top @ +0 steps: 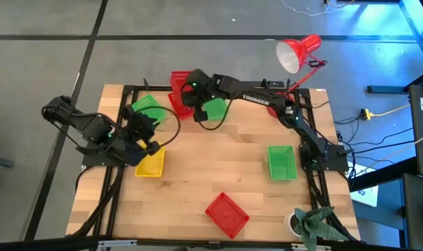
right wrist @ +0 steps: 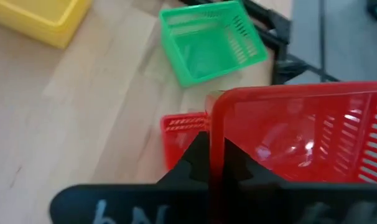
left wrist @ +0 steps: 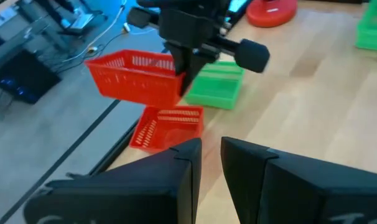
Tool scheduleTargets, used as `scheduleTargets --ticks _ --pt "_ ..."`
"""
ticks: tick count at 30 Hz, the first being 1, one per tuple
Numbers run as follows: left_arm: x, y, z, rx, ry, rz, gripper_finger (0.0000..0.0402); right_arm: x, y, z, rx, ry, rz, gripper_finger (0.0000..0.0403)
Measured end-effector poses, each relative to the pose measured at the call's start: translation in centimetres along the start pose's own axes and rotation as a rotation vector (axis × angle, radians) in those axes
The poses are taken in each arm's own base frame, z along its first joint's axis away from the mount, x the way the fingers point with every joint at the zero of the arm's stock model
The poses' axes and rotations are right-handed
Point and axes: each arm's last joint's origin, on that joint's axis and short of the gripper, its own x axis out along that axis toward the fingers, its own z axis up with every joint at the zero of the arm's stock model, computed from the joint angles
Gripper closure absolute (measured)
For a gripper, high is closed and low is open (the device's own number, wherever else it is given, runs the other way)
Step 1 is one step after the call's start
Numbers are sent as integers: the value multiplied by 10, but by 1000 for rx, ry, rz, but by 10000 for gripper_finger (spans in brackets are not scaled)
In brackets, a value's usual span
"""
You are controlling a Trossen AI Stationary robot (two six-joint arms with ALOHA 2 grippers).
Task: Stack baskets by color
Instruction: Stack the center red bin on the top red bin
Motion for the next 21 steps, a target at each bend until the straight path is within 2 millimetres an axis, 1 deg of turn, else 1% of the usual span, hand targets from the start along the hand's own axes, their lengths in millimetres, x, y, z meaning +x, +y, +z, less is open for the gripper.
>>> scheduleTargets --ticks 3,13,18,21 --pt "5 3 2 -19 8 33 348 11 -2 -5 -6 -23 29 403" --pt "17 11 6 -61 36 94 348 55 8 -27 -78 27 99 403" --pt "20 13 7 -73 49 106 348 67 7 -38 -97 69 92 403" --pt "21 14 8 -76 50 112 348 69 3 -44 -109 96 76 403"
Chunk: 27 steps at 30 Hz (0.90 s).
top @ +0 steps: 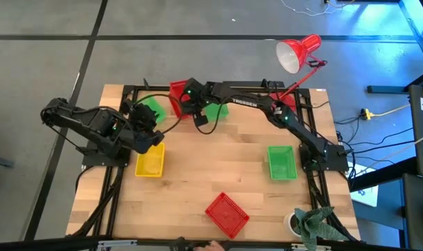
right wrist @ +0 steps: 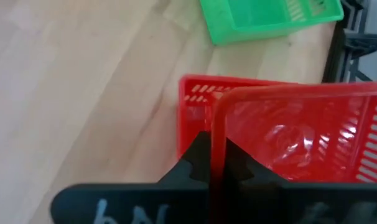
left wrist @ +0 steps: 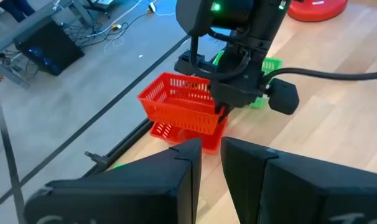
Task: Stack baskets by color
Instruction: Stack the center red bin on the top red bin
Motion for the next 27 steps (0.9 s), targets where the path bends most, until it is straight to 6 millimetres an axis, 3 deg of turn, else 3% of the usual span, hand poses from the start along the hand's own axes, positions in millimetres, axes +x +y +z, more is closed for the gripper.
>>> scheduleTargets --ticks 14,27 --pt "1 1 1 -5 2 7 348 5 1 -6 11 -36 79 403" --pt "1 1 1 -4 3 7 348 9 20 -19 37 119 229 403"
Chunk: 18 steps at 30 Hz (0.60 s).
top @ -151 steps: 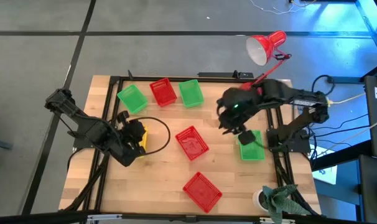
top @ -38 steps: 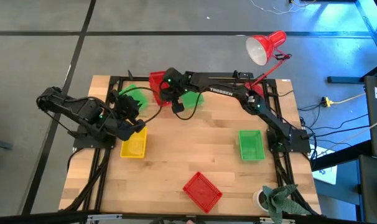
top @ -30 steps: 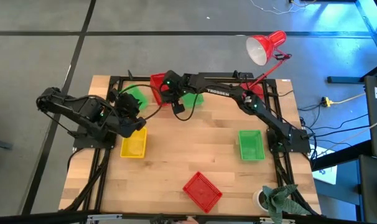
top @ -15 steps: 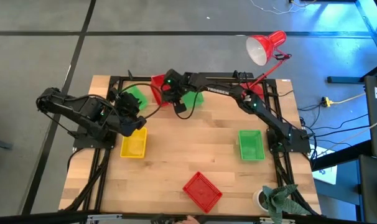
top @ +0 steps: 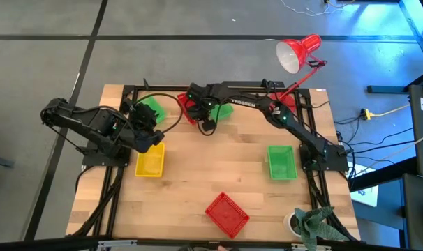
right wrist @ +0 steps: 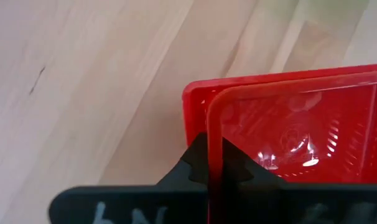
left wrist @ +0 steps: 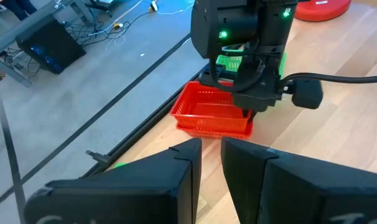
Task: Stack baskets by color
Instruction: Stack the center red bin on the top red bin
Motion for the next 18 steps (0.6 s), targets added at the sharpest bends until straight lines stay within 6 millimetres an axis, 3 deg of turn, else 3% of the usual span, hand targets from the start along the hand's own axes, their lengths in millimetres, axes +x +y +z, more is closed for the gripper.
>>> scheduleTargets --ticks 8,18 --pt "0 0 0 0 0 0 348 1 7 6 -11 1 15 376" --pt "0 0 0 0 0 0 348 -5 17 23 -47 -10 -17 300"
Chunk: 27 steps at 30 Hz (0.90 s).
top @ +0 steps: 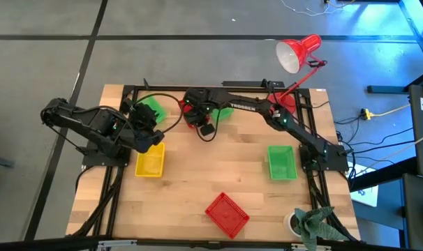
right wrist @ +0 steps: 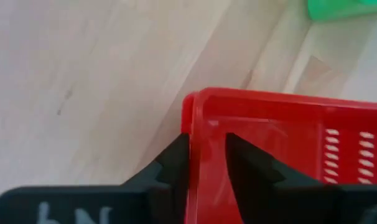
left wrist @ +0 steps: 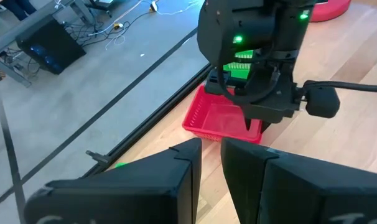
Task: Stack baskets by color
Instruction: Stack the center red bin on the top red bin, then stack the bottom red bin on the red bin
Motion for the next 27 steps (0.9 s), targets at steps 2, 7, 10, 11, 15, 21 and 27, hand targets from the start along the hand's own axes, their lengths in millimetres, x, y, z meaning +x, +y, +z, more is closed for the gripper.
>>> scheduleTargets --ticks 2,7,10,11,15,21,27 --pt "0 0 0 0 0 0 348 -2 3 4 -11 46 -53 291" --pt "0 -1 -1 0 22 -20 348 -8 13 13 -44 203 -189 287" --pt "0 -1 -1 1 37 -34 348 -11 19 17 -54 211 -184 287" --pt "0 -1 -1 1 40 -37 348 -13 22 18 -58 212 -165 287" --pt "0 -1 -2 2 54 -49 348 -27 32 26 -38 183 -117 286" --pt "0 -2 -2 3 72 -63 348 -74 51 35 38 73 62 286" --pt "-1 -3 -5 12 150 -126 348 -116 85 48 13 -20 269 286"
